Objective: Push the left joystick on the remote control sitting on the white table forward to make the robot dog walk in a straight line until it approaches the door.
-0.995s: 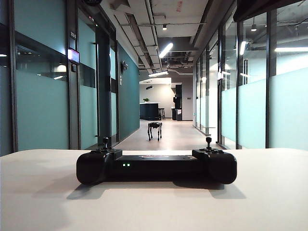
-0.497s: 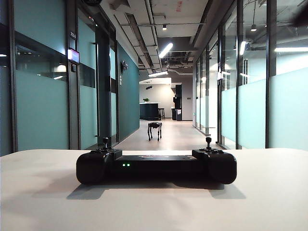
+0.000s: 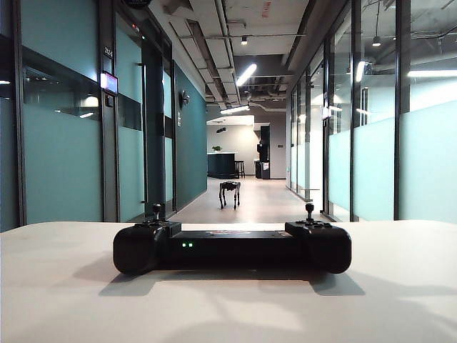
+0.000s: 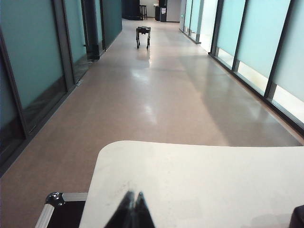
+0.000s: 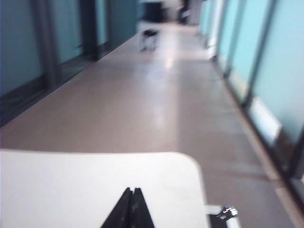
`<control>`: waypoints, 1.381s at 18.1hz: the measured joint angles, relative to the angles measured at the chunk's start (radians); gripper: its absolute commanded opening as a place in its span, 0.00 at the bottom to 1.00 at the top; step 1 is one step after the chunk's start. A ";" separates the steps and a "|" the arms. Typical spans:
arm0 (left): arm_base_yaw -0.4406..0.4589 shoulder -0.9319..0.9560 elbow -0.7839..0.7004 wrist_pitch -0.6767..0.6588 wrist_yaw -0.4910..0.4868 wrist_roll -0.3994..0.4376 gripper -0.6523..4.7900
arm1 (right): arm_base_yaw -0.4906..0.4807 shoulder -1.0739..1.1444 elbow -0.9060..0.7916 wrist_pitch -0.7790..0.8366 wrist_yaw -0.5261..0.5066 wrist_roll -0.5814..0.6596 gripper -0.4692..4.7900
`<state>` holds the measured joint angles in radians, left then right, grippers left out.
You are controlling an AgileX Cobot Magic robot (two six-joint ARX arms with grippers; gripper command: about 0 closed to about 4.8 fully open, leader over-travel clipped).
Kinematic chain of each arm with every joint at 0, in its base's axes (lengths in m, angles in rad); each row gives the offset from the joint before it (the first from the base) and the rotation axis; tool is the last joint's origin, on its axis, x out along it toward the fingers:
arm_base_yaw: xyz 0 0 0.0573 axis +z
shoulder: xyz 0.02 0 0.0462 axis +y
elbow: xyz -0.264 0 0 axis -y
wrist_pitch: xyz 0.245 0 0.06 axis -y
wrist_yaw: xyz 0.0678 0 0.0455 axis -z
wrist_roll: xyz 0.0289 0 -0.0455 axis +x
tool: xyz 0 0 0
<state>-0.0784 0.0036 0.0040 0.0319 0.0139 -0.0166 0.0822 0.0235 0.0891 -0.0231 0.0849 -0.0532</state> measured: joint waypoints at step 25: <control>0.000 0.000 0.000 -0.001 0.000 0.000 0.11 | -0.064 -0.023 -0.083 0.040 0.056 0.106 0.08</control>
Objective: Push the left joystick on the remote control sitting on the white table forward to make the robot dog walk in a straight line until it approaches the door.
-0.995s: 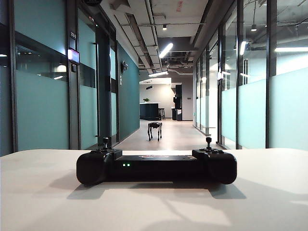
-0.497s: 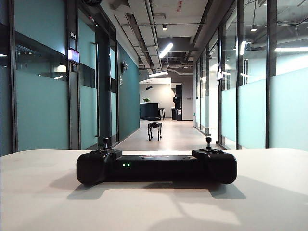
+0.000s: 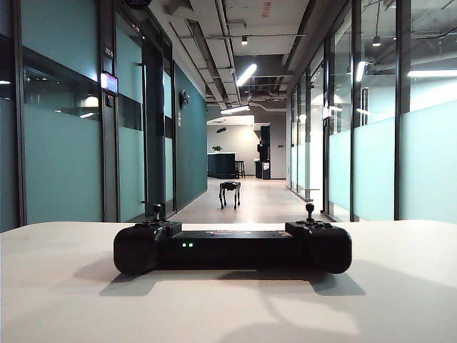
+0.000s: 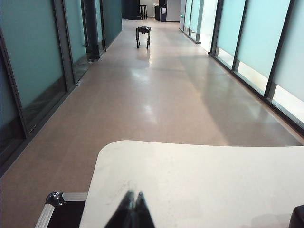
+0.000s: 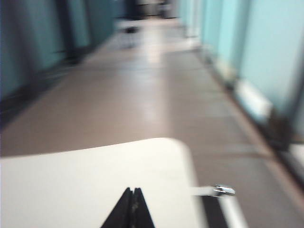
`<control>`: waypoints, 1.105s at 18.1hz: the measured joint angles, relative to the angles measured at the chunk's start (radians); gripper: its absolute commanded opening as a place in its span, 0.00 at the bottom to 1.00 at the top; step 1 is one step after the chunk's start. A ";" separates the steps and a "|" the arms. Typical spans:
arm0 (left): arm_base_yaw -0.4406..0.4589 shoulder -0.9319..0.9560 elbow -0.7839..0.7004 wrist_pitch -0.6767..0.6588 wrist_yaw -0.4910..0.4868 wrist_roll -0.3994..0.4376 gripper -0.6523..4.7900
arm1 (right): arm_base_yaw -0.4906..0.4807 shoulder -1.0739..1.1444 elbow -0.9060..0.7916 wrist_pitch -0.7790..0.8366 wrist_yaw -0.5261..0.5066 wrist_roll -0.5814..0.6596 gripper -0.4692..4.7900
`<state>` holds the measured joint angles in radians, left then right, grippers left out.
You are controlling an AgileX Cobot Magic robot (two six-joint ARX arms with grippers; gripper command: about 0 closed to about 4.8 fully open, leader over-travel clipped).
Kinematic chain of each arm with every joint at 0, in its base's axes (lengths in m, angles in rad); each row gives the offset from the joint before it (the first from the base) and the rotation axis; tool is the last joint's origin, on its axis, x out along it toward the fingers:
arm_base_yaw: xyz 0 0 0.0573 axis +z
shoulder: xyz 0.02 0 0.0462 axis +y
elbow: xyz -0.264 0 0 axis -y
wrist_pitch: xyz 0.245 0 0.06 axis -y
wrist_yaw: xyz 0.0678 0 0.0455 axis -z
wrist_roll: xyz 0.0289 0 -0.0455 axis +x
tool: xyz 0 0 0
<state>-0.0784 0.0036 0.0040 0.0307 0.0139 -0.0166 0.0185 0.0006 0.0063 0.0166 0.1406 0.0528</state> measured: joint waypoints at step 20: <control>0.000 0.000 0.000 -0.001 0.000 0.000 0.11 | 0.008 0.000 0.000 -0.008 -0.111 0.026 0.08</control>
